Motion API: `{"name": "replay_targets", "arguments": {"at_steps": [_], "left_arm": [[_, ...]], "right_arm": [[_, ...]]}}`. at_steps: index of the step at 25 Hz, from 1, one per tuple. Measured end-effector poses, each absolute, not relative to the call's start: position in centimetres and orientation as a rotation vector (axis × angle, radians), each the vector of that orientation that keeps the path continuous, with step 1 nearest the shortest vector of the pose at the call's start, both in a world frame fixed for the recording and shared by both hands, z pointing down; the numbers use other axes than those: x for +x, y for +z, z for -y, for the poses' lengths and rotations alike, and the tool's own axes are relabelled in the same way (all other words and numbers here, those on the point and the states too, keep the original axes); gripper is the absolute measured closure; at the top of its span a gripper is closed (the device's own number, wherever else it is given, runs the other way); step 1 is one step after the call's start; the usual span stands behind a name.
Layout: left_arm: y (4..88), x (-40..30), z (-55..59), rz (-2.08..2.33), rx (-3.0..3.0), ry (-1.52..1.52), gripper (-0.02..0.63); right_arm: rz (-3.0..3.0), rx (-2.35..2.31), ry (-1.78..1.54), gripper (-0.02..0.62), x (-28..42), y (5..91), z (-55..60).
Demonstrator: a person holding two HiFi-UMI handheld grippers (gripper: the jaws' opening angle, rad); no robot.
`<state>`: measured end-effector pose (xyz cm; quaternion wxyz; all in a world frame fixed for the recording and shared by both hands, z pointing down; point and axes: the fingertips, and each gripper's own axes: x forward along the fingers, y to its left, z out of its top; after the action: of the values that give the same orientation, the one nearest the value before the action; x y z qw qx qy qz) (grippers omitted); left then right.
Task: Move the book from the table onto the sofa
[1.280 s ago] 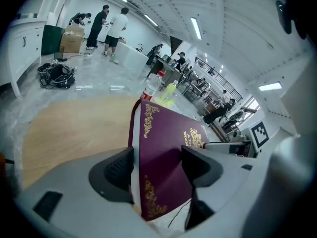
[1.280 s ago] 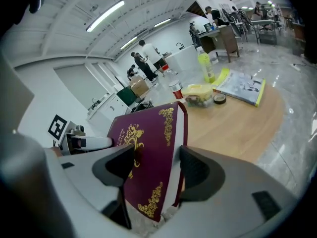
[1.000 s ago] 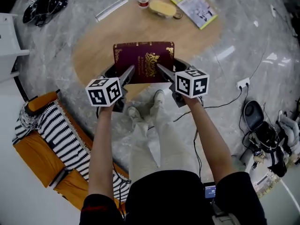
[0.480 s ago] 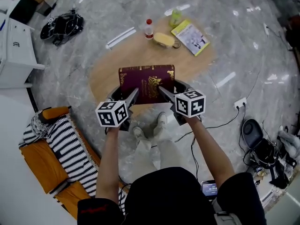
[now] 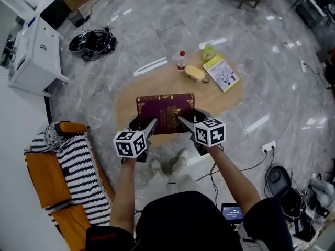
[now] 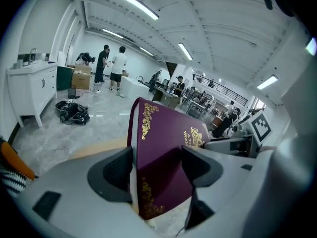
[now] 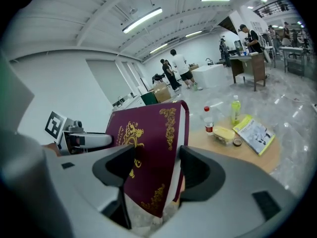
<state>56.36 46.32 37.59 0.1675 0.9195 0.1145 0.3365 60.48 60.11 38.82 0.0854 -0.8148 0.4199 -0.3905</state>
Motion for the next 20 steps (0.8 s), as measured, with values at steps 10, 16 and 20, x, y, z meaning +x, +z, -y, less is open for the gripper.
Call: {"name": "replay_targets", "arguments": {"at_steps": [10,16,20], "left_arm": [[34.0,51.7,-40.8,-0.065,2.638,0.791,0.287],[32.0,46.3,-35.9,0.094,2.634,0.715,0.287],[31.0,42.2,-31.6,0.218,2.603,0.653,0.287]], "right_arm": [[-1.546,-2.413,-1.076,0.299,58.7,34.8,-53.4],[-1.766,-2.368,-1.052,0.299,55.1,32.5,-47.3],[-1.887,-2.331,-1.032,0.299,52.1,31.1,-42.1]]}}
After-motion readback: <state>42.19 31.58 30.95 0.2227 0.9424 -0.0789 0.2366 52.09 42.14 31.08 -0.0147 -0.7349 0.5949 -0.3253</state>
